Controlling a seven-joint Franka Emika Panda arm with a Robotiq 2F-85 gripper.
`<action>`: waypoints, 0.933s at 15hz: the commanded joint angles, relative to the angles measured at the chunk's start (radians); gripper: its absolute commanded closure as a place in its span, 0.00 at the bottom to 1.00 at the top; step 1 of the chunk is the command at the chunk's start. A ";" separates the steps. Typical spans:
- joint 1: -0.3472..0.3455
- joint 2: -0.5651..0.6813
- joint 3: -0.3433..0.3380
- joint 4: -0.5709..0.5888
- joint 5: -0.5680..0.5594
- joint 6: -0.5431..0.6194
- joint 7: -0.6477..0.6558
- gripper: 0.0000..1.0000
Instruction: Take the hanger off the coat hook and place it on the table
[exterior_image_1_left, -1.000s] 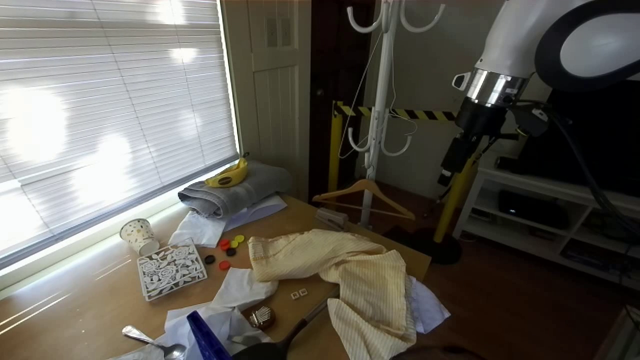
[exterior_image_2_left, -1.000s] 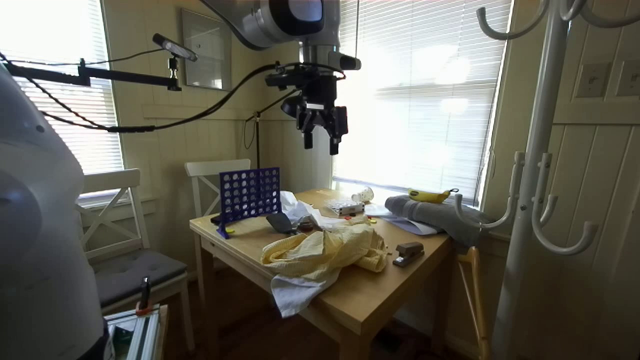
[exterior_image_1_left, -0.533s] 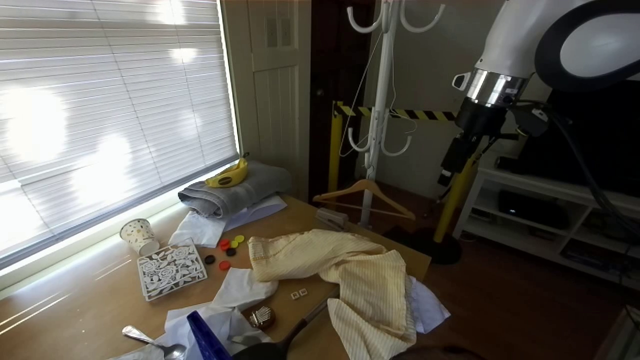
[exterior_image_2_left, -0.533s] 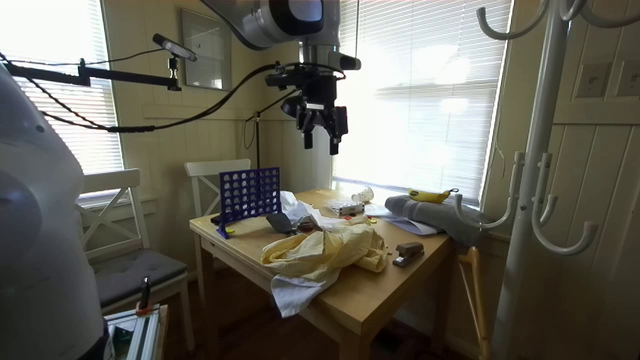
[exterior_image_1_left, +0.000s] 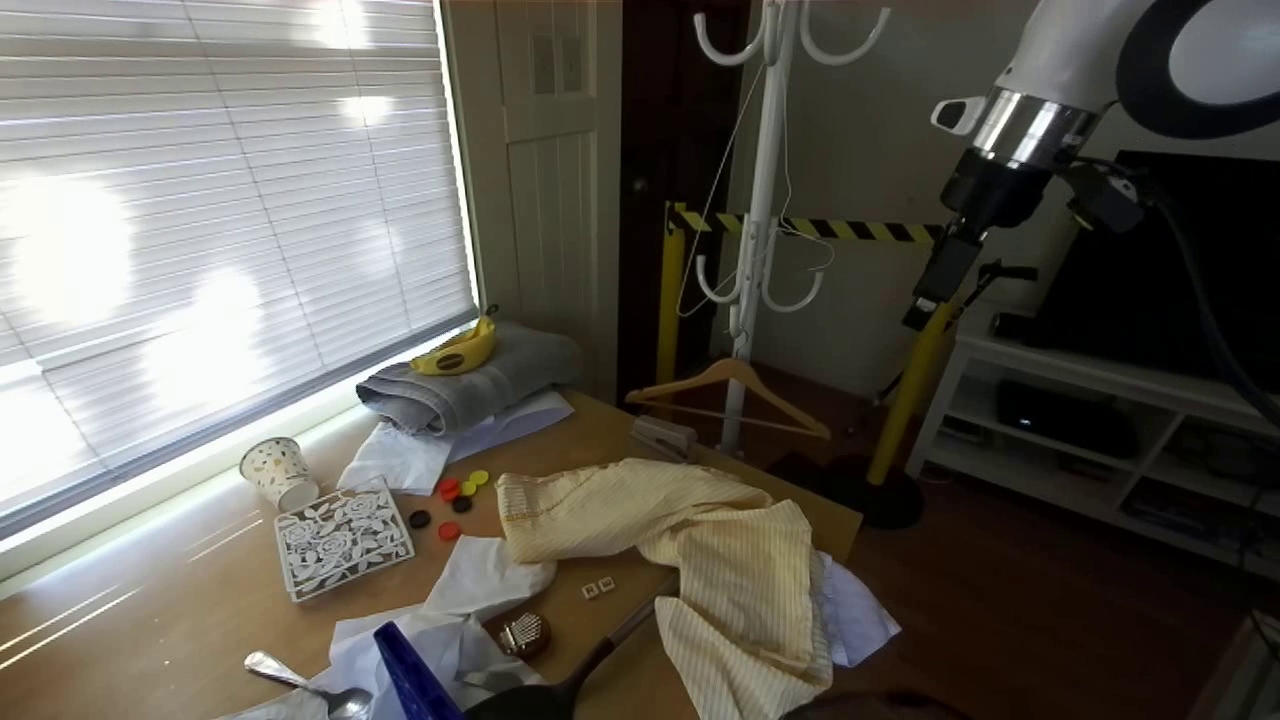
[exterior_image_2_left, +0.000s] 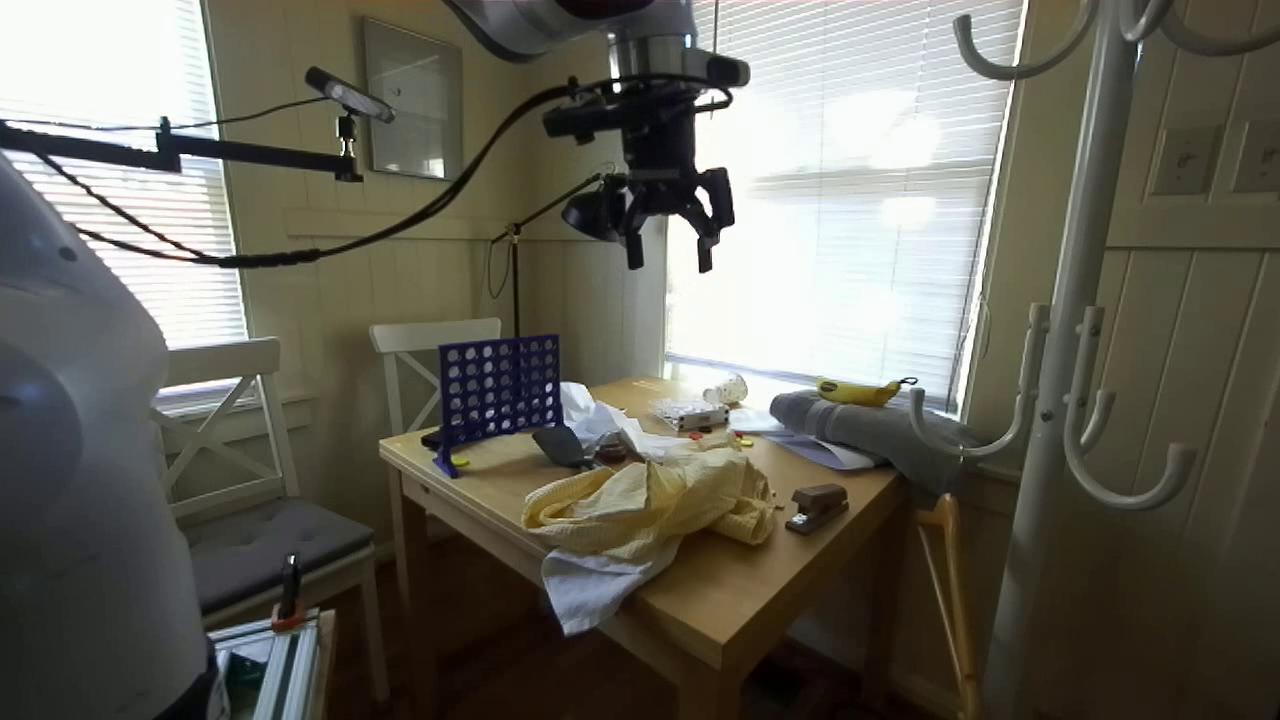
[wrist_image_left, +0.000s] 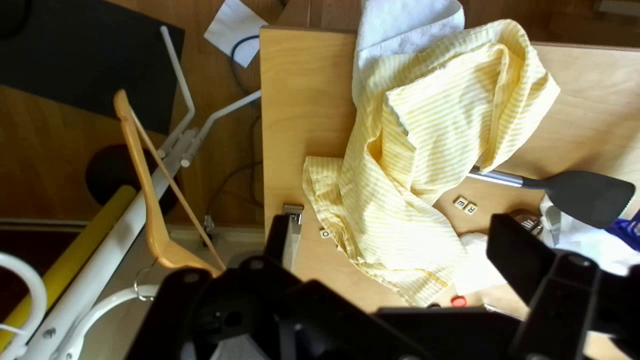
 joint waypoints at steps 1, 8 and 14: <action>0.018 -0.079 -0.086 -0.017 -0.005 -0.030 -0.257 0.00; 0.009 -0.068 -0.104 0.002 0.001 -0.015 -0.277 0.00; -0.036 -0.085 -0.154 0.013 -0.041 0.117 -0.316 0.00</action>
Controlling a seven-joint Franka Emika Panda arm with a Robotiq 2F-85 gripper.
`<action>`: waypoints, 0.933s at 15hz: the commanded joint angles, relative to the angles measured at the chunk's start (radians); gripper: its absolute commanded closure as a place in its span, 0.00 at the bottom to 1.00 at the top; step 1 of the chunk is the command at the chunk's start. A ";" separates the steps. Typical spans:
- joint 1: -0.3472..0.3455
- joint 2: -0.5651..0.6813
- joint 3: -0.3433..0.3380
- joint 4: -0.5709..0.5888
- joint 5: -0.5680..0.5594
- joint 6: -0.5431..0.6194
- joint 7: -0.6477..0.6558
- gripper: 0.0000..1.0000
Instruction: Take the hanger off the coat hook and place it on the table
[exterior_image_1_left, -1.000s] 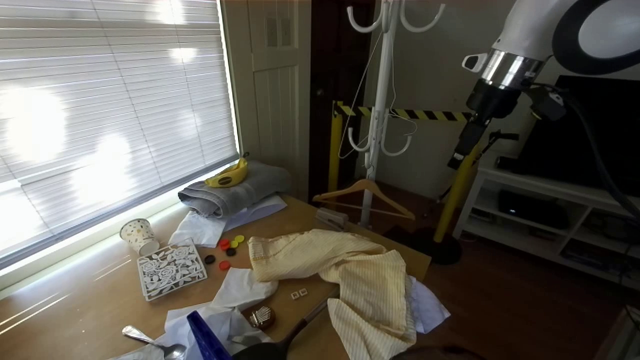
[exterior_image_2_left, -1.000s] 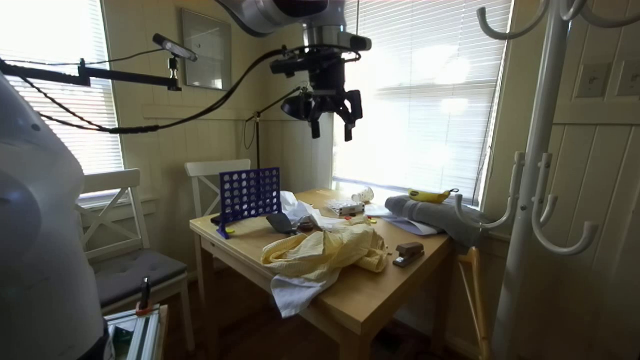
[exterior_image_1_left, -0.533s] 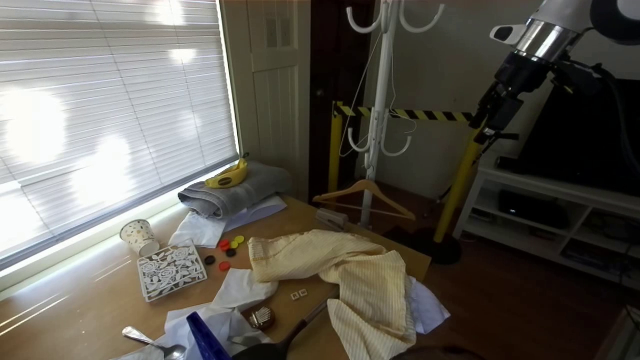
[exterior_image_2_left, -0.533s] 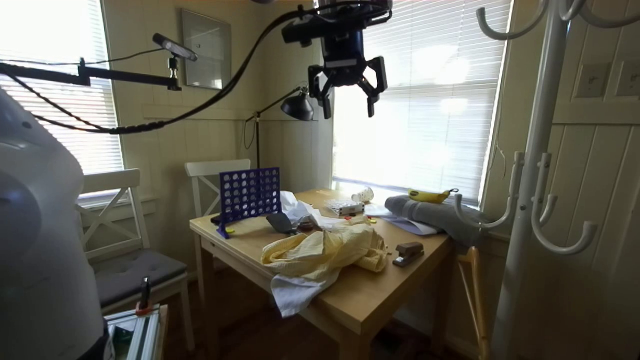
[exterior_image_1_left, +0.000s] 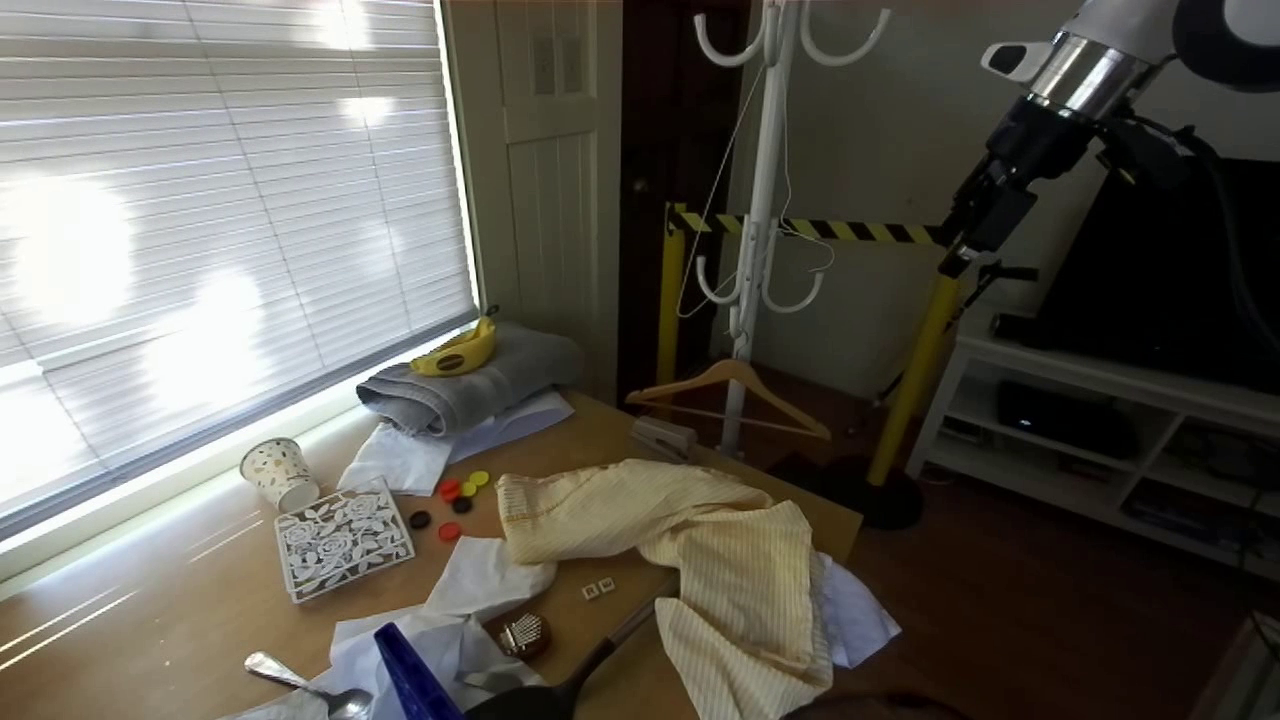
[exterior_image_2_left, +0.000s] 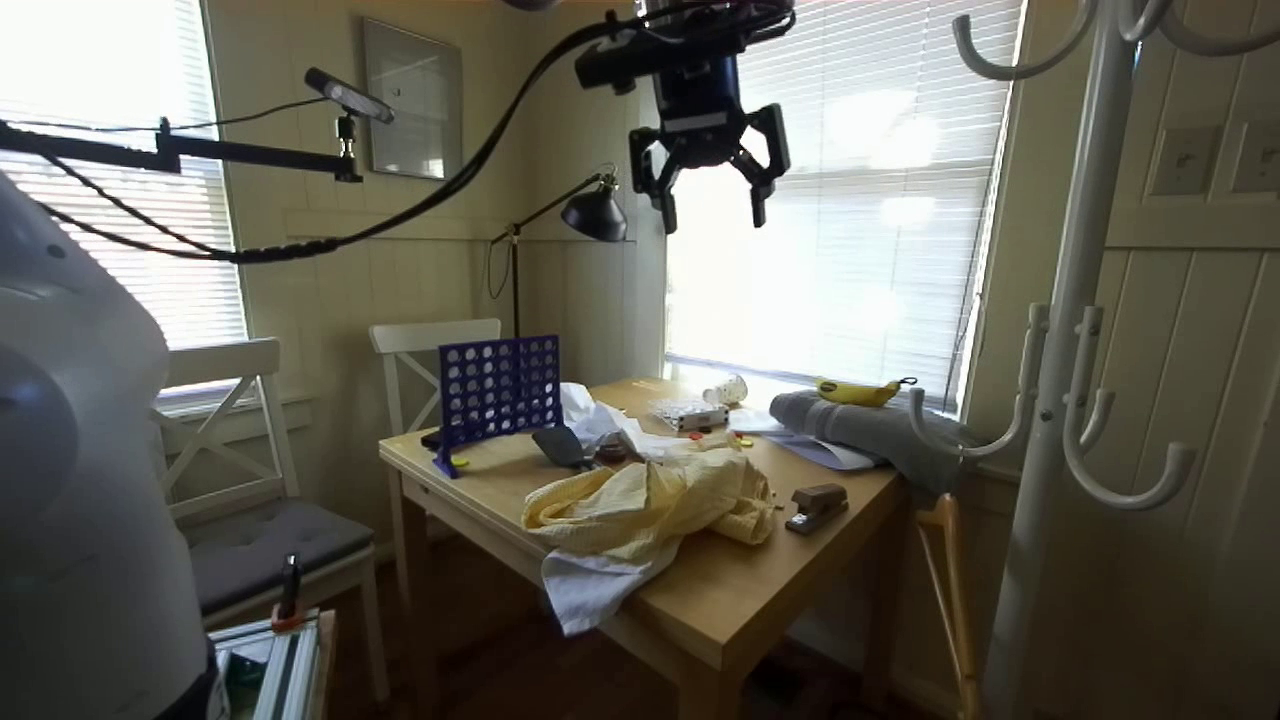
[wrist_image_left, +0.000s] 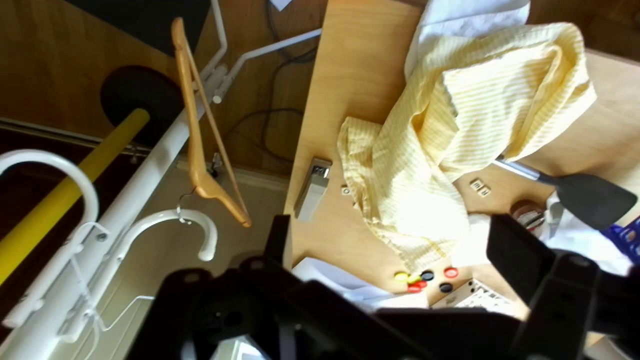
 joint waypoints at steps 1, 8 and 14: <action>-0.028 -0.018 -0.063 0.009 -0.035 0.099 -0.069 0.00; -0.024 0.063 -0.223 0.100 0.076 0.358 -0.219 0.00; 0.025 0.203 -0.304 0.238 0.304 0.401 -0.291 0.00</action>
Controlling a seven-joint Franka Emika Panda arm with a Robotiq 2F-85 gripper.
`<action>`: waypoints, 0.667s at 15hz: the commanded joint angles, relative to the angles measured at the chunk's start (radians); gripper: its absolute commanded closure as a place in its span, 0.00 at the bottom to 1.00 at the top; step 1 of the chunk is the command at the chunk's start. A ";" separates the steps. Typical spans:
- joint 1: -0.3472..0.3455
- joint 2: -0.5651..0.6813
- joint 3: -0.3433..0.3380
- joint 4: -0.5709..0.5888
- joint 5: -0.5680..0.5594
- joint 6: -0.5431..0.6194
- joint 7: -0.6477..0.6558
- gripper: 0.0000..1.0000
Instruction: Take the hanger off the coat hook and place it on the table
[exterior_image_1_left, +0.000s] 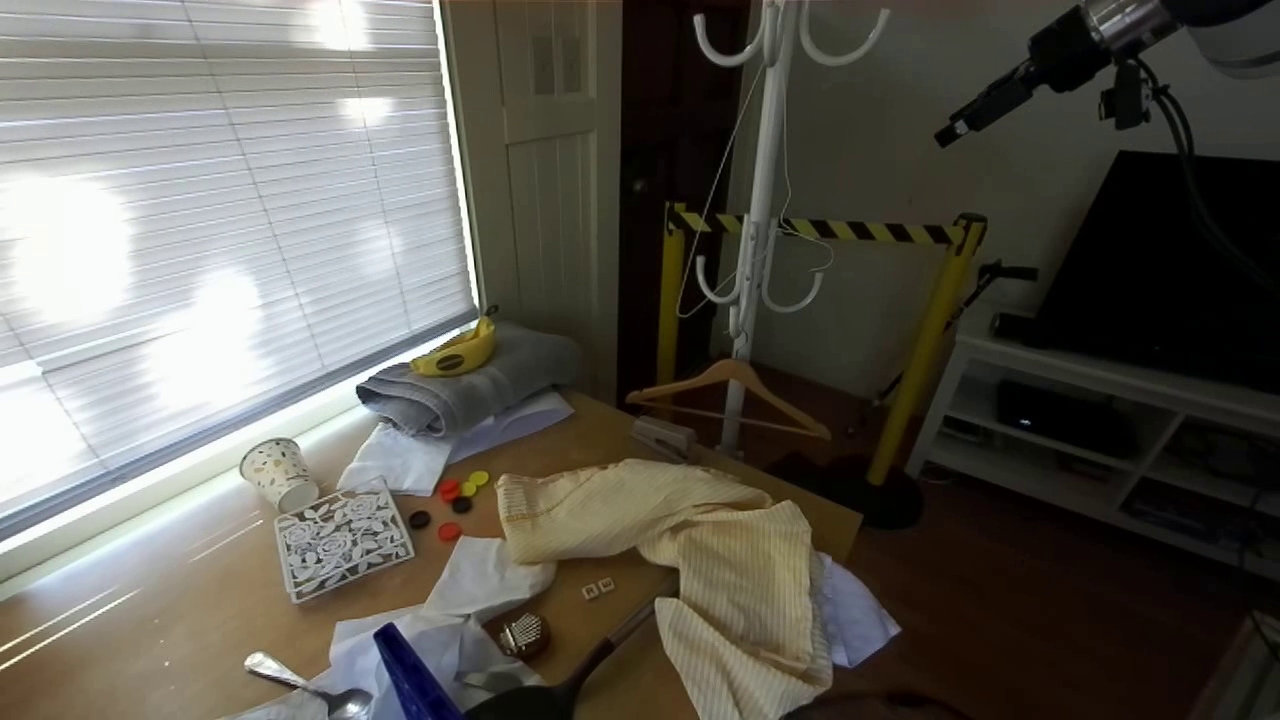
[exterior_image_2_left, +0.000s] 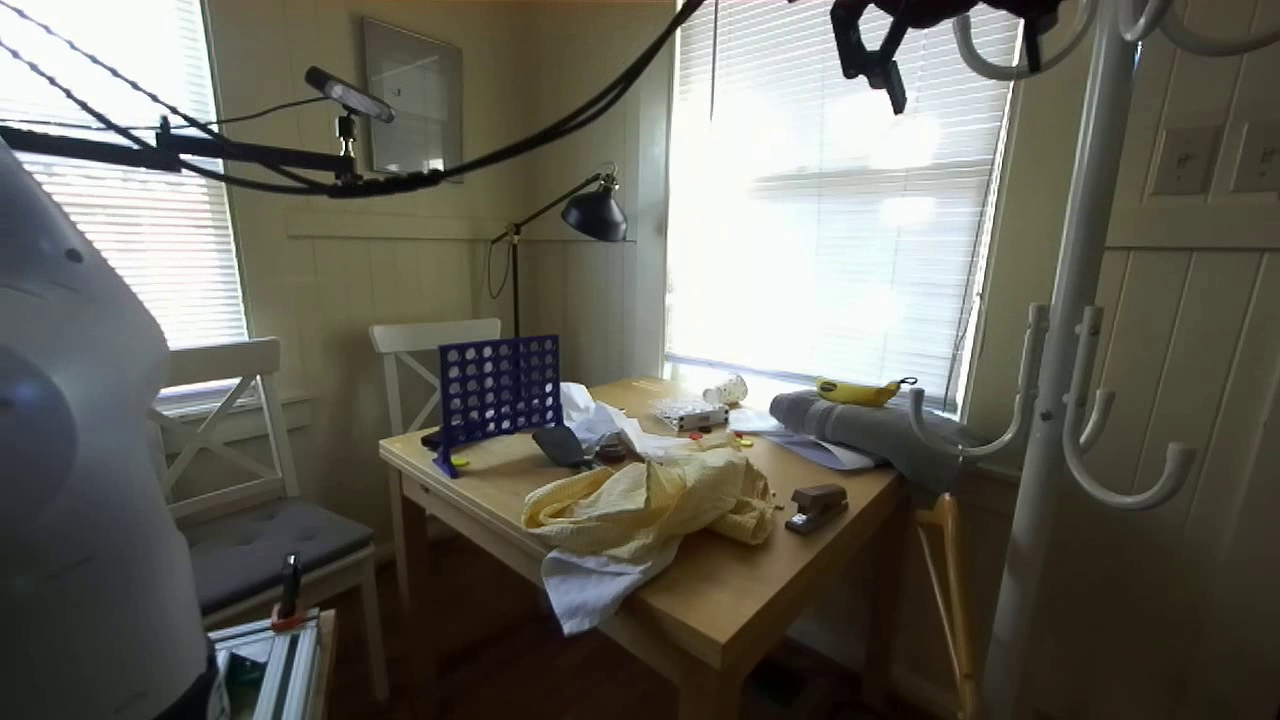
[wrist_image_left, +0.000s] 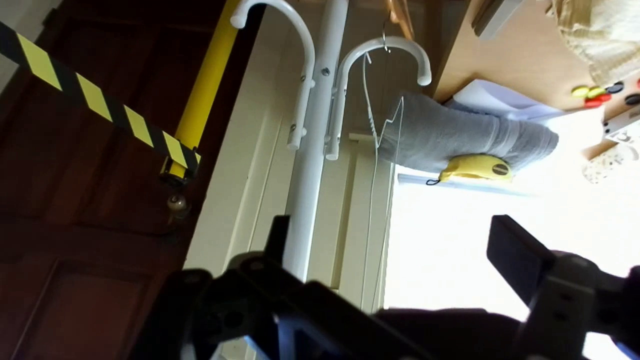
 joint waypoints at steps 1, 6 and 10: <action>-0.022 0.026 0.018 0.022 0.043 -0.003 -0.015 0.00; -0.023 0.082 0.023 0.071 0.078 -0.004 -0.022 0.00; -0.023 0.082 0.022 0.072 0.079 -0.004 -0.022 0.00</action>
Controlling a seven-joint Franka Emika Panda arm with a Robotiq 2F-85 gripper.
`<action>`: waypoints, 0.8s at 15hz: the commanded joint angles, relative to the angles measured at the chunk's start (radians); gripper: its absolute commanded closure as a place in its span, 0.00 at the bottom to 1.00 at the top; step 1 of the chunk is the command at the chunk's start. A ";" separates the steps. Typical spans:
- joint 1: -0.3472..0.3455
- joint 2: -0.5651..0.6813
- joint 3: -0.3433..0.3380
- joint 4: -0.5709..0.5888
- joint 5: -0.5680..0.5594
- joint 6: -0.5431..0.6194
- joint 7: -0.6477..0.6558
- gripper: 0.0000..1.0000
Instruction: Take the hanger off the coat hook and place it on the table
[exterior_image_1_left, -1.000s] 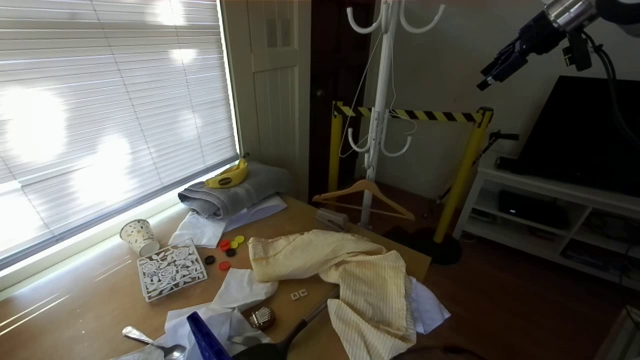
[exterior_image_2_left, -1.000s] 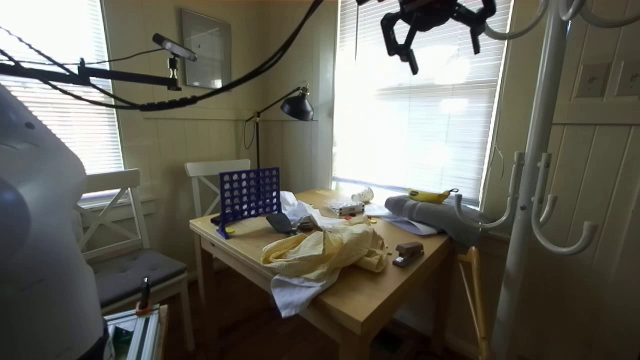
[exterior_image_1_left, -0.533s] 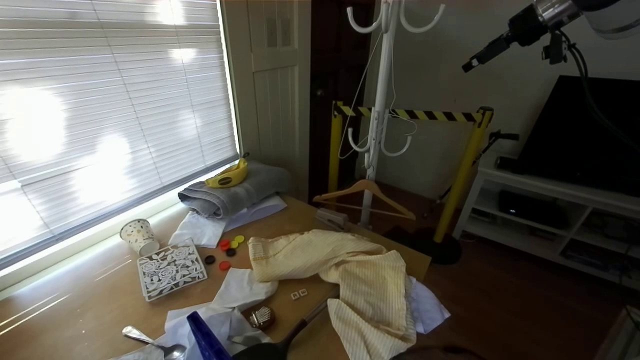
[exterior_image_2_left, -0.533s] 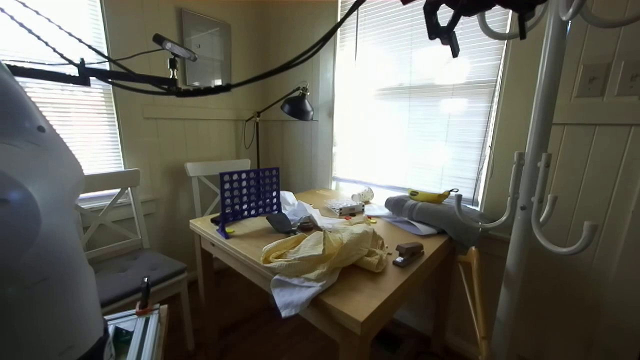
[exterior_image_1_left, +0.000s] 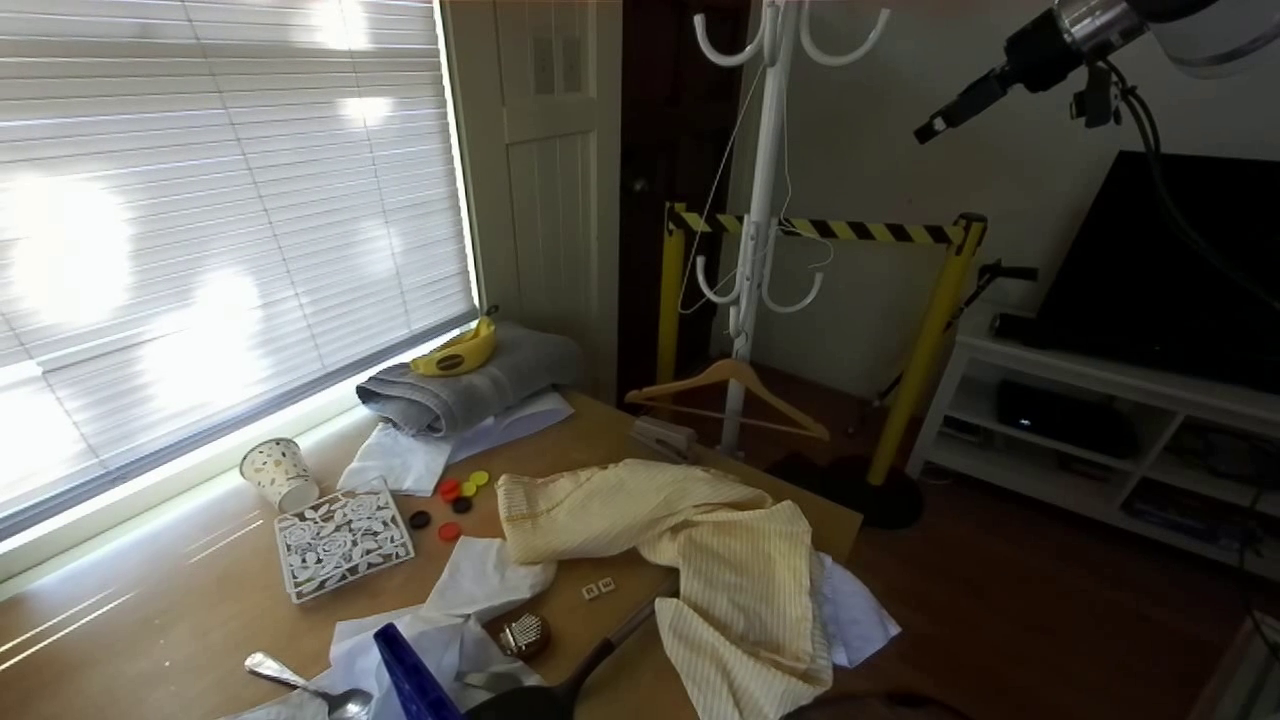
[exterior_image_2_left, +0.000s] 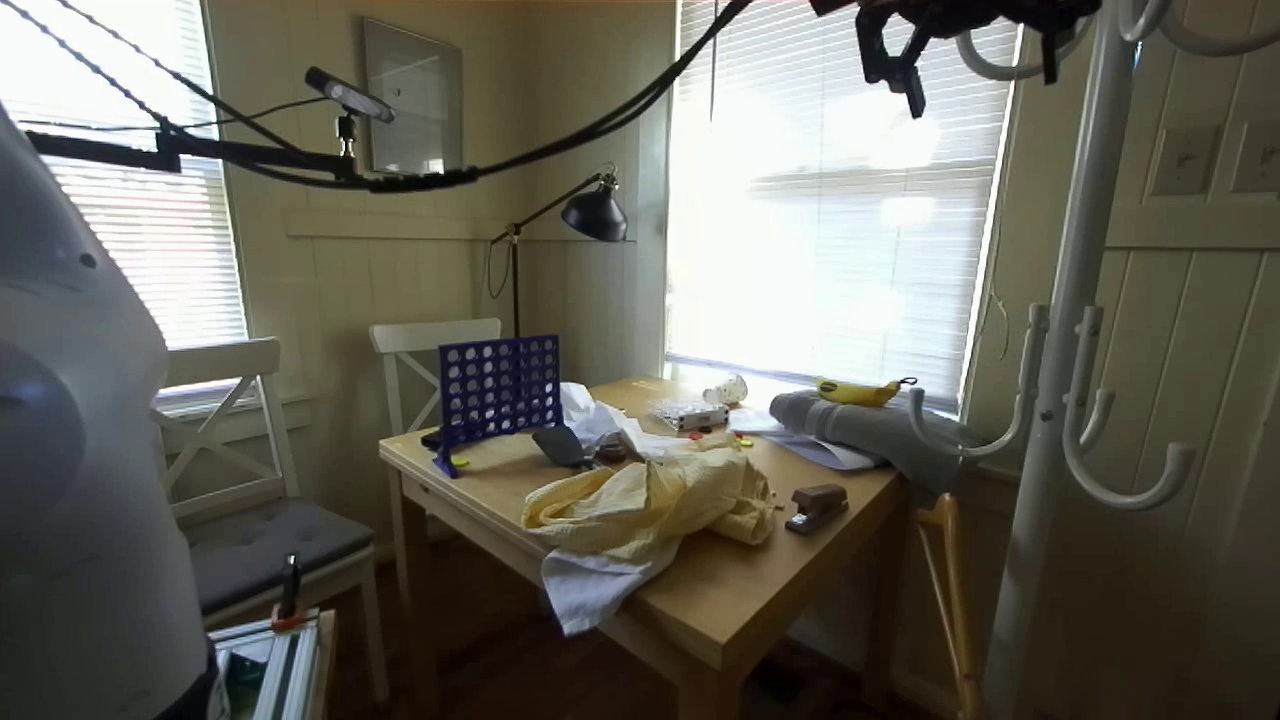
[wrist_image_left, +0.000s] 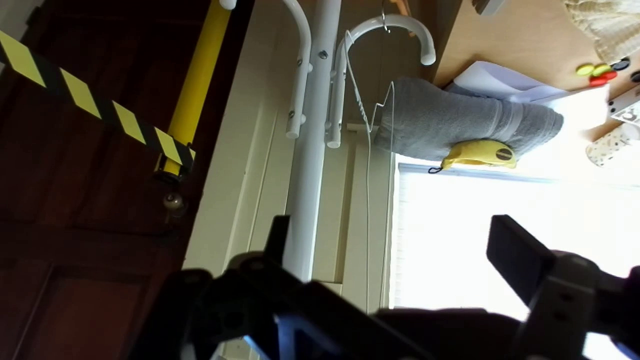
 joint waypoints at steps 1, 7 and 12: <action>-0.037 0.003 0.034 0.002 0.015 -0.004 -0.007 0.00; -0.007 0.033 0.004 0.027 0.132 -0.019 -0.108 0.00; -0.028 0.166 -0.039 0.192 0.277 -0.057 -0.234 0.00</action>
